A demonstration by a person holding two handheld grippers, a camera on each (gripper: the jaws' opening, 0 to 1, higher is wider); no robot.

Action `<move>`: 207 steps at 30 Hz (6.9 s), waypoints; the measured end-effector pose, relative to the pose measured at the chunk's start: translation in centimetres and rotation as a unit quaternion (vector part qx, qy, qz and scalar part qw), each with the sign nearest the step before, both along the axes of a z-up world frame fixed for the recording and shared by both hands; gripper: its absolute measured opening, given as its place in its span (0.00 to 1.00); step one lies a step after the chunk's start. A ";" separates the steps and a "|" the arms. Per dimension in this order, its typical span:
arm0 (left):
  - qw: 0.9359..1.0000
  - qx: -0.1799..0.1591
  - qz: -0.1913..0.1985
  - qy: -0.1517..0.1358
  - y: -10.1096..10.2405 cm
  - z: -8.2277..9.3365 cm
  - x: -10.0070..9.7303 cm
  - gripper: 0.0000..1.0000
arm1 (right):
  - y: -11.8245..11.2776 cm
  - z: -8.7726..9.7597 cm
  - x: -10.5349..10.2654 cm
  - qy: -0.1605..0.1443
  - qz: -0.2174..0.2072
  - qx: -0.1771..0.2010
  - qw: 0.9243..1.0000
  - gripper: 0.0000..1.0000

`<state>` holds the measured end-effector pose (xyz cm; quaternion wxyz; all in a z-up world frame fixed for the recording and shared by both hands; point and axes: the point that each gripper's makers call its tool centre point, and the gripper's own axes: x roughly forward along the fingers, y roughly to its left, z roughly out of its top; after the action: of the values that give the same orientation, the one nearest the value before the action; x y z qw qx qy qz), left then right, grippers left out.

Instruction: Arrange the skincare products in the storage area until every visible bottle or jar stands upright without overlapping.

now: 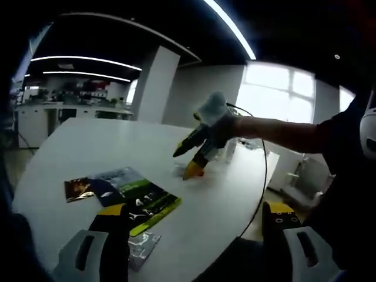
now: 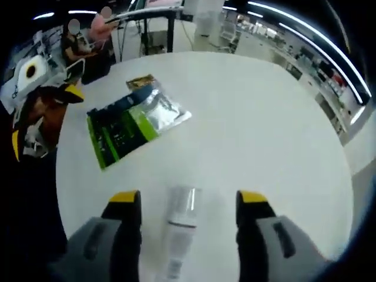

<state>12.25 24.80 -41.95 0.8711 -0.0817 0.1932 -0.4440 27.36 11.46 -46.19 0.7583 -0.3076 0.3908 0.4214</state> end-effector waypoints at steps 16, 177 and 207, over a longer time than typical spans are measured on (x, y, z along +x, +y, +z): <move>1.000 -0.002 0.005 -0.001 0.1 -0.1 0.1 0.95 | 0.2 -0.4 -0.6 0.033 -0.008 0.014 0.999 0.48; 0.999 0.043 0.007 0.008 -1.5 -0.5 0.1 0.94 | 3.2 8.2 -0.3 -0.096 0.158 0.377 0.908 0.22; 0.999 0.038 0.008 0.008 -1.5 -0.5 0.2 0.94 | 3.0 7.9 -0.2 -0.111 0.131 0.365 0.915 0.41</move>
<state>12.45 23.35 -42.44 0.8754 -0.0535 0.2165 -0.4288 27.17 14.49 -38.34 0.7944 -0.1031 0.0790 0.5933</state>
